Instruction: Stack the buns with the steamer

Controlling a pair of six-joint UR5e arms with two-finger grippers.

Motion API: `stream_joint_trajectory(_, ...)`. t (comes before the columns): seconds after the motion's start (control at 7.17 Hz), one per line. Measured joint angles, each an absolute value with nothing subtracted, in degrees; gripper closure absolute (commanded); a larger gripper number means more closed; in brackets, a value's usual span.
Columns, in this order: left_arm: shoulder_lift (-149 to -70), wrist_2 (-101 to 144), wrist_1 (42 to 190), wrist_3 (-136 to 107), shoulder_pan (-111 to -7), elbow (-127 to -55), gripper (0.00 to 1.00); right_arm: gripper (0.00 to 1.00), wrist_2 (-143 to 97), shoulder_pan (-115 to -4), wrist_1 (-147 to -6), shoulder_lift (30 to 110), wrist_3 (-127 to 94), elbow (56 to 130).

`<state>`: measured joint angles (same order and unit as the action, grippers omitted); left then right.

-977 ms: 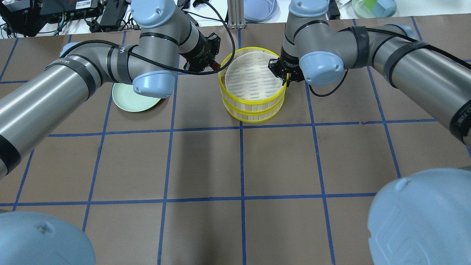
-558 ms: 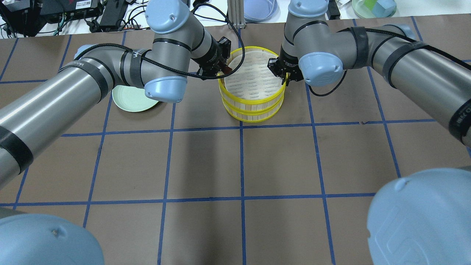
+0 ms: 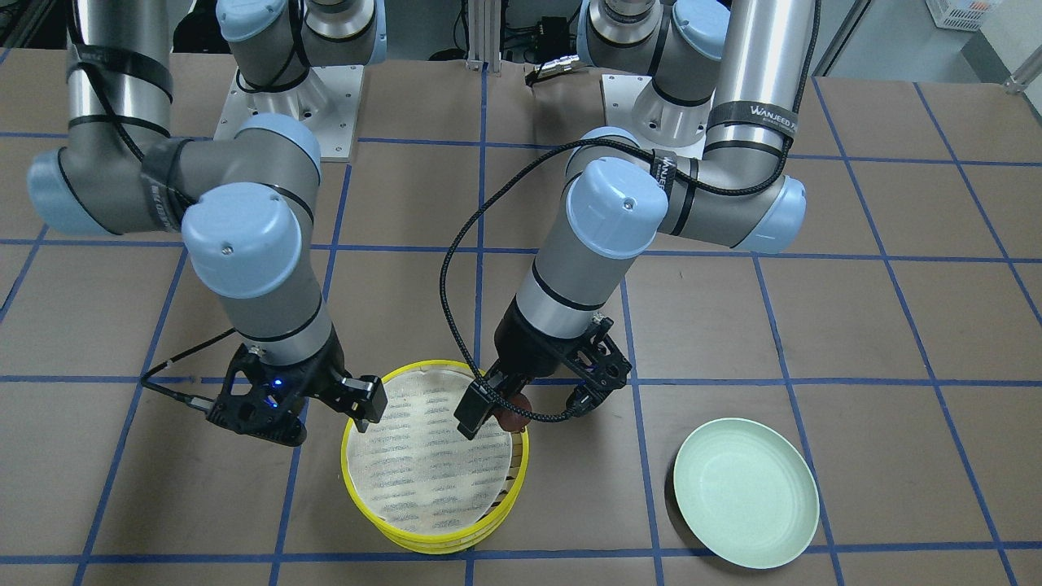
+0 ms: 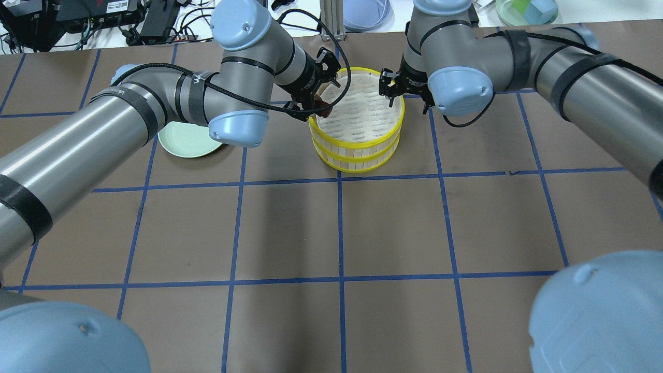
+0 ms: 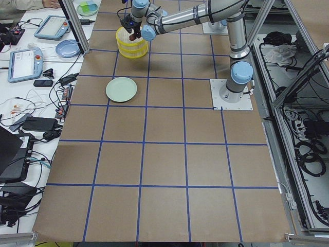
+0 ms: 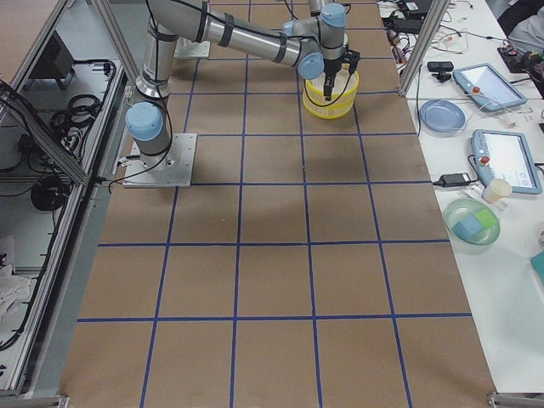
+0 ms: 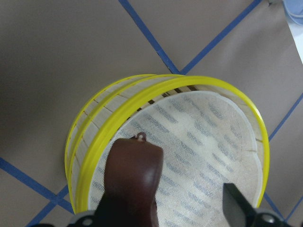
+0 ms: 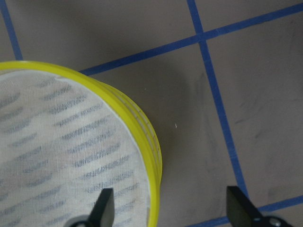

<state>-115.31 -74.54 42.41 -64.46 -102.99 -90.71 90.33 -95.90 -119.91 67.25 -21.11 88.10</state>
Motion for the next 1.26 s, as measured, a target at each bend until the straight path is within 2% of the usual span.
stream_joint_trajectory(0.28, -115.2, -73.5, 42.4, -64.8, -103.0, -90.6, 0.01, 0.0, 90.4, -92.3, -110.1, 75.7, -15.8, 87.8)
stream_joint_trajectory(0.56, -114.1, -73.0, 43.2, -62.0, -102.7, -90.3, 0.0, 0.0, 90.0, -91.1, -96.4, 87.4, -13.7, 87.4)
stream_joint_trajectory(0.84, -111.9, -76.3, 49.2, -45.3, -99.4, -88.6, 0.0, 0.0, 89.7, -91.4, -87.2, 95.7, -10.5, 87.1)
stream_joint_trajectory(1.12, -108.0, -78.4, 58.8, -20.3, -93.0, -87.1, 0.0, 0.0, 89.9, -92.2, -87.6, 97.1, -5.5, 87.0)
stream_joint_trajectory(1.26, -105.6, -79.2, 63.6, -9.3, -90.0, -86.9, 0.0, 0.0, 90.3, -92.9, -91.1, 95.4, -4.3, 86.4)
